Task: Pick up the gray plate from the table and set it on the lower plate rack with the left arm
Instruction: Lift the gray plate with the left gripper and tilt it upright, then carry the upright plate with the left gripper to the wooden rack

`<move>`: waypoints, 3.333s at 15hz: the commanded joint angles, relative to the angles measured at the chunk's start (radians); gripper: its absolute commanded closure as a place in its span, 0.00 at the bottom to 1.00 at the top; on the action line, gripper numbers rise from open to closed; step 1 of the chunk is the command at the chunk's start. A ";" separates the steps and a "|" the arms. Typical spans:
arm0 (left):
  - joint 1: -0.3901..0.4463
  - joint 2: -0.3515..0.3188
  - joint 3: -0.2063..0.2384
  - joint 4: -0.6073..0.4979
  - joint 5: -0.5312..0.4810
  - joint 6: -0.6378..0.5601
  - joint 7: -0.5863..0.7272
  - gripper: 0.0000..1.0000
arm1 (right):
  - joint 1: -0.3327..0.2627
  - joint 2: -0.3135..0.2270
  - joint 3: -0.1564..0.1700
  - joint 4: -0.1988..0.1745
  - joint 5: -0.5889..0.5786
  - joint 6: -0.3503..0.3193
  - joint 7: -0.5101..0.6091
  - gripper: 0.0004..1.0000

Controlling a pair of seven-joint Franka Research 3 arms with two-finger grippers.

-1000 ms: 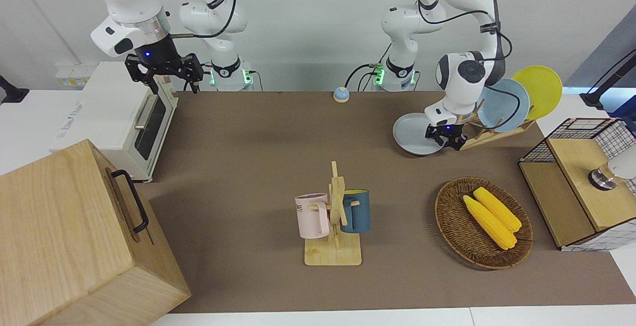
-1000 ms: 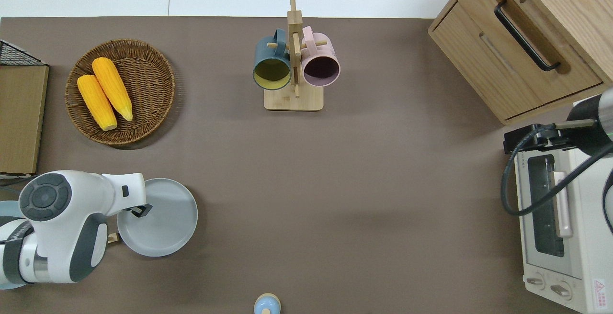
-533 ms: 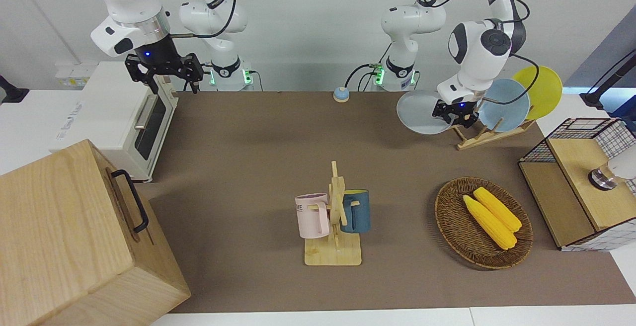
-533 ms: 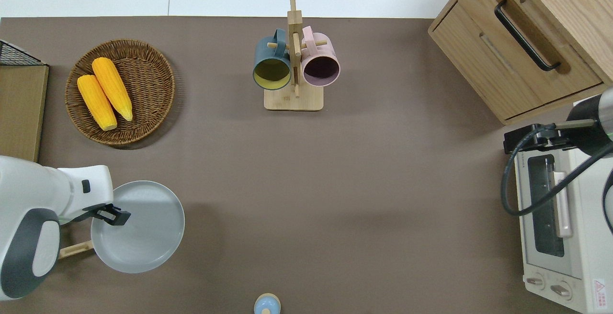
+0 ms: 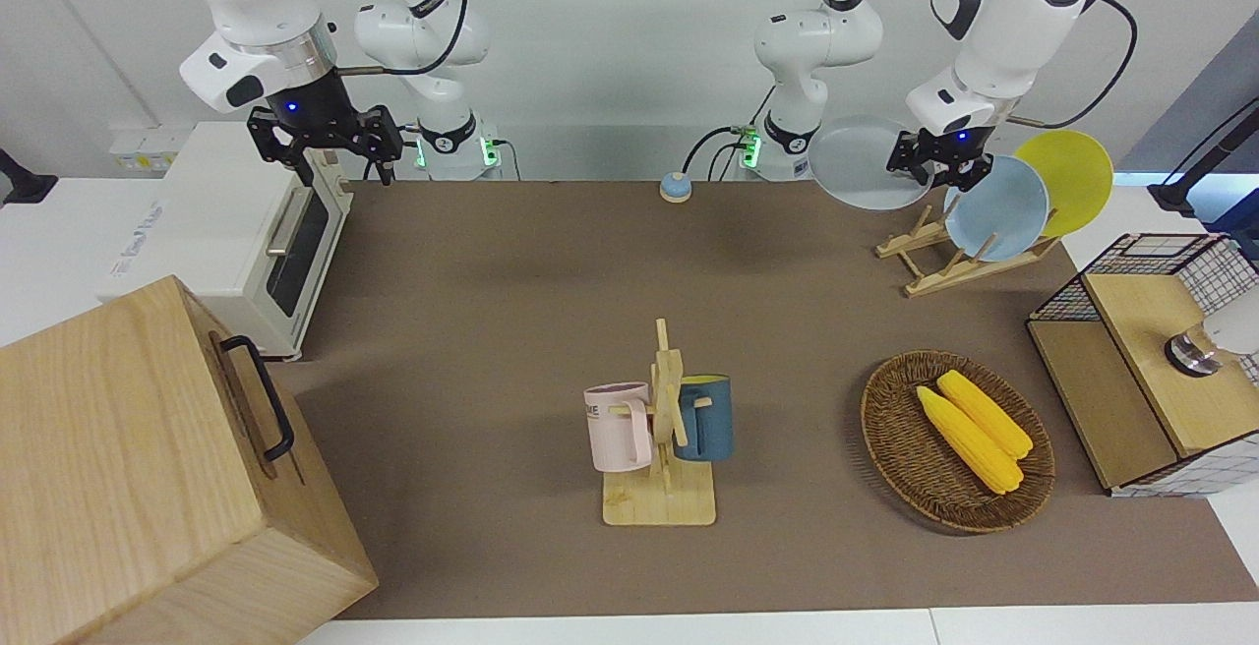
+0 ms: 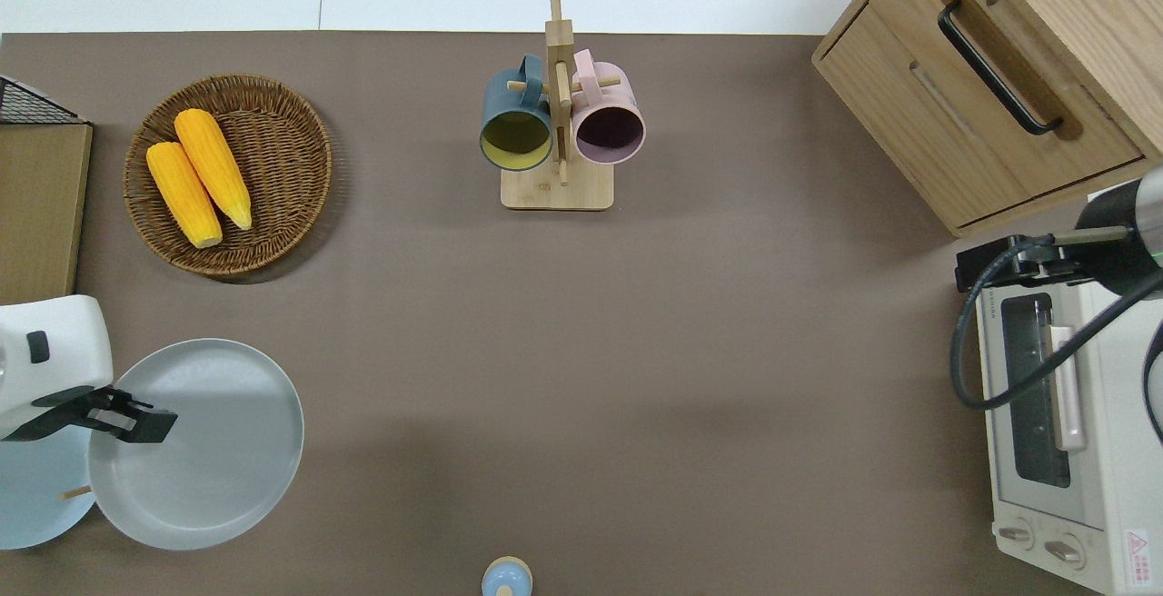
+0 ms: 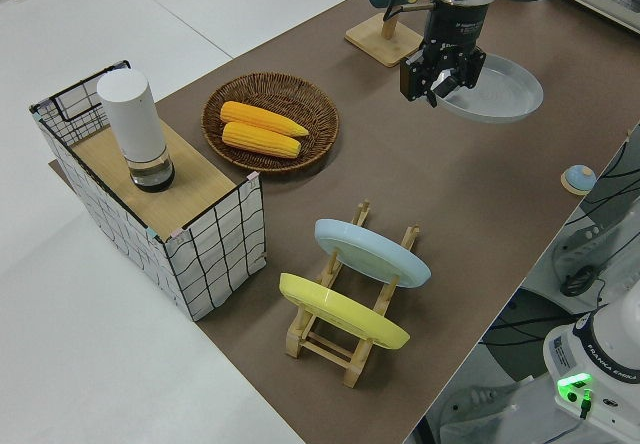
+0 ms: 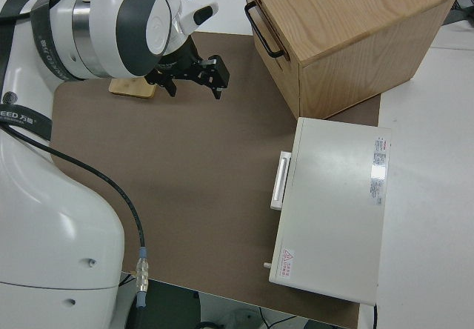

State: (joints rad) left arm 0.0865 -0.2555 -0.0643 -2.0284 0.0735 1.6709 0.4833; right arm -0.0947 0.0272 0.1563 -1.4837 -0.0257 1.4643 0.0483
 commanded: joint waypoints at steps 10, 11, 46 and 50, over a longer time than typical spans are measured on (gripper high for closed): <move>-0.013 -0.074 -0.314 -0.110 0.661 -0.134 -0.681 1.00 | 0.007 0.000 -0.006 0.006 0.003 -0.001 0.004 0.02; -0.014 -0.074 -0.316 -0.124 0.681 -0.140 -0.705 1.00 | 0.007 0.002 -0.006 0.006 0.003 -0.001 0.004 0.02; -0.001 0.177 -0.408 -0.391 1.097 -0.421 -1.828 1.00 | 0.007 0.000 -0.006 0.006 0.003 -0.001 0.004 0.02; 0.001 0.199 -0.405 -0.409 1.100 -0.419 -1.873 1.00 | 0.007 0.000 -0.006 0.006 0.003 -0.001 0.004 0.02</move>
State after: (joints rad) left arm 0.0857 -0.0767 -0.4749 -2.4142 1.1480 1.2638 -1.3416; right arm -0.0947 0.0272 0.1563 -1.4837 -0.0257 1.4643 0.0483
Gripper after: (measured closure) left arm 1.000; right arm 0.013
